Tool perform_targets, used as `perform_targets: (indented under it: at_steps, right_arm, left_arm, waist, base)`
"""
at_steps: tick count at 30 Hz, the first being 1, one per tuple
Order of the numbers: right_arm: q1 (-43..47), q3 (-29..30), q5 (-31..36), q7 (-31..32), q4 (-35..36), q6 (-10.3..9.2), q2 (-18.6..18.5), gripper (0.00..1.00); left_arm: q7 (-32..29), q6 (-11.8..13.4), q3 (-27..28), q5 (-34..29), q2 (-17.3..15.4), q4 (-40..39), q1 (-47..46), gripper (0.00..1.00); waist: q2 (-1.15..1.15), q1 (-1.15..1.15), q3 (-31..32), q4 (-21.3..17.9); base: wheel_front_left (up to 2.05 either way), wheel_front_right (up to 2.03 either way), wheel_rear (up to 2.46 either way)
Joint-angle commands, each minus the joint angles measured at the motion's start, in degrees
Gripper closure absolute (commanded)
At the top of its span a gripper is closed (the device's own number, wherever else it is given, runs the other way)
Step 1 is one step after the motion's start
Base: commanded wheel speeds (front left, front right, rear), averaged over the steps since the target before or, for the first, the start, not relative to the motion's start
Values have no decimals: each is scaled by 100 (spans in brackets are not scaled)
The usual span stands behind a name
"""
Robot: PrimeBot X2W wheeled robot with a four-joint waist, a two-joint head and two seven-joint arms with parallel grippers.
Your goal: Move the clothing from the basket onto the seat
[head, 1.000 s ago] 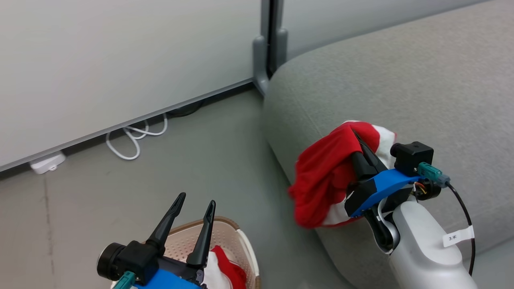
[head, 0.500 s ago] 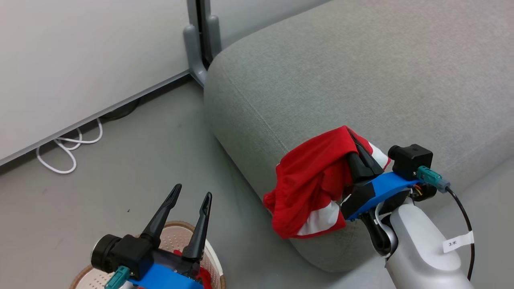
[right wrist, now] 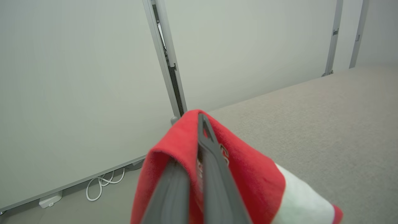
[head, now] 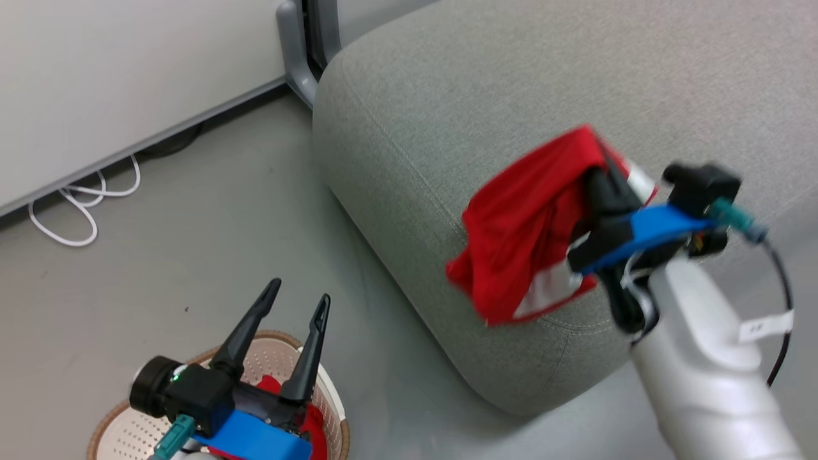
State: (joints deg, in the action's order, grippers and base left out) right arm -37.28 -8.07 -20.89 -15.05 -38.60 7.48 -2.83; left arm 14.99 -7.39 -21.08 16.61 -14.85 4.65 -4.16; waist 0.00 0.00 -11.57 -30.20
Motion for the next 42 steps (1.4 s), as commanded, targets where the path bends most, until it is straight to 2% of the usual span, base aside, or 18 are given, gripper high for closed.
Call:
perform_targets:
  at_steps: [1,5,6,10,18,26,33,34,35,36,42]
  right_arm:
    - [-354,200,131,-19,-34,3,-11,100]
    - [-1175,905,530,-18,-134,3,-6,100]
    - [-1175,905,530,-18,-134,3,-6,100]
    - [-2012,1755,1133,1,-241,3,-47,100]
    - [-3077,3293,2519,32,-55,2,-659,100]
    - [-3222,4372,3310,109,-179,2,-892,100]
    - [-2902,5096,3872,359,-694,2,-885,100]
    - [-2890,5164,3943,439,-782,2,-853,82]
    - [-2877,5235,4023,469,-836,3,-848,54]
    - [-2853,5286,4124,477,-872,2,-860,0]
    - [-2820,5492,4435,464,-1142,2,-784,0]
  left_arm:
    - [29,-11,10,-43,-89,-58,-139,0]
    - [29,-11,-25,-125,-288,-182,-353,0]
    - [29,-11,-25,-125,-288,-182,-353,0]
    - [29,-11,-77,-217,-539,-421,-601,0]
    - [29,-10,-259,-347,-972,-929,-1163,0]
    - [29,-10,-409,-299,-1201,-1316,-1319,0]
    - [29,-10,-503,-404,-1289,-1361,-1340,0]
    - [29,-10,-516,-394,-1283,-1346,-1351,0]
    - [29,-10,-536,-373,-1270,-1328,-1363,0]
    - [29,-10,-547,-362,-1254,-1317,-1384,0]
    - [30,-10,-576,-376,-1133,-1187,-1395,0]
  waist:
    - [0,0,-239,70]
    - [0,0,-692,222]
    - [0,0,-692,222]
    - [0,0,-1272,391]
    - [0,0,-2401,892]
    - [0,0,-3049,1225]
    - [0,0,-3187,1339]
    - [0,0,-3175,1354]
    - [0,0,-3152,1375]
    - [0,0,-3128,1397]
    - [0,0,-2890,1468]
  base:
    - [0,0,0]
    - [0,0,0]
    - [0,0,0]
    - [0,0,0]
    - [0,0,0]
    - [0,0,0]
    - [0,0,0]
    - [0,0,0]
    - [0,0,0]
    - [0,0,0]
    - [0,0,0]
